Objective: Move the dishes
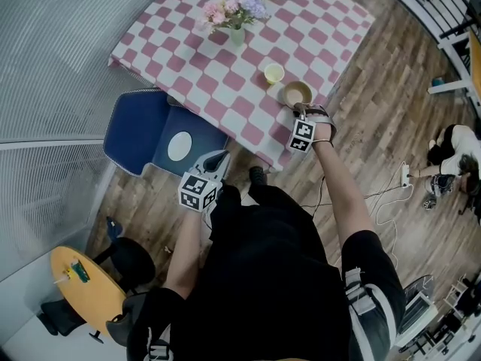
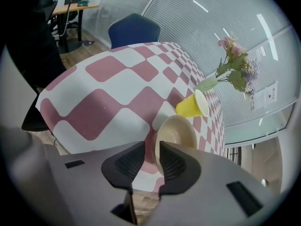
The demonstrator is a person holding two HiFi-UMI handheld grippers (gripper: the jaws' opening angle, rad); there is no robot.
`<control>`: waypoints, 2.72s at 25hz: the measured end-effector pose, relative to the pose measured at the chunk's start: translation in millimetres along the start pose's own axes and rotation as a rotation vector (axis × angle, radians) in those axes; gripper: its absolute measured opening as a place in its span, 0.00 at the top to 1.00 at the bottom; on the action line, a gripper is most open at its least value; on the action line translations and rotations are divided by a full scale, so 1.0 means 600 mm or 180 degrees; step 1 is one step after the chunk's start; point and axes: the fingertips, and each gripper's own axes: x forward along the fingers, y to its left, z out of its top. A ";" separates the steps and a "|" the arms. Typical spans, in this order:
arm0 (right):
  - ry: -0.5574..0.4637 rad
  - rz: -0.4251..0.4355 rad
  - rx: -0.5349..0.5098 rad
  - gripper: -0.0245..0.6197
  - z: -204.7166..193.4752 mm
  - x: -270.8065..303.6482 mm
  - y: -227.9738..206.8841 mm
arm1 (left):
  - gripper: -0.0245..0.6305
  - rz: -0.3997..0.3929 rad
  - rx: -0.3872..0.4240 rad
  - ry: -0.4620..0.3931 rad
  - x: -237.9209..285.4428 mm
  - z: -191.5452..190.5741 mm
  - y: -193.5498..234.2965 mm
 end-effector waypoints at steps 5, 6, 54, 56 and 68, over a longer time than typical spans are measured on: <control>-0.0090 -0.0106 0.0034 0.75 0.003 -0.008 -0.006 | 0.93 0.0014 0.0005 -0.0006 0.001 0.003 -0.004; -0.0125 -0.0150 0.0036 0.75 0.001 -0.010 -0.011 | 0.93 0.0021 0.0001 -0.0007 0.004 0.006 -0.007; -0.1718 0.0619 -0.0806 0.85 0.707 -0.020 0.219 | 0.93 0.1246 -0.0999 -0.0334 -0.385 -0.210 0.262; -0.1708 0.0688 -0.0788 0.85 0.729 -0.010 0.236 | 0.93 0.1257 -0.1019 -0.0318 -0.397 -0.222 0.280; -0.1613 0.1134 -0.0356 0.85 0.806 0.069 0.319 | 0.93 0.1267 -0.1141 -0.0195 -0.412 -0.278 0.362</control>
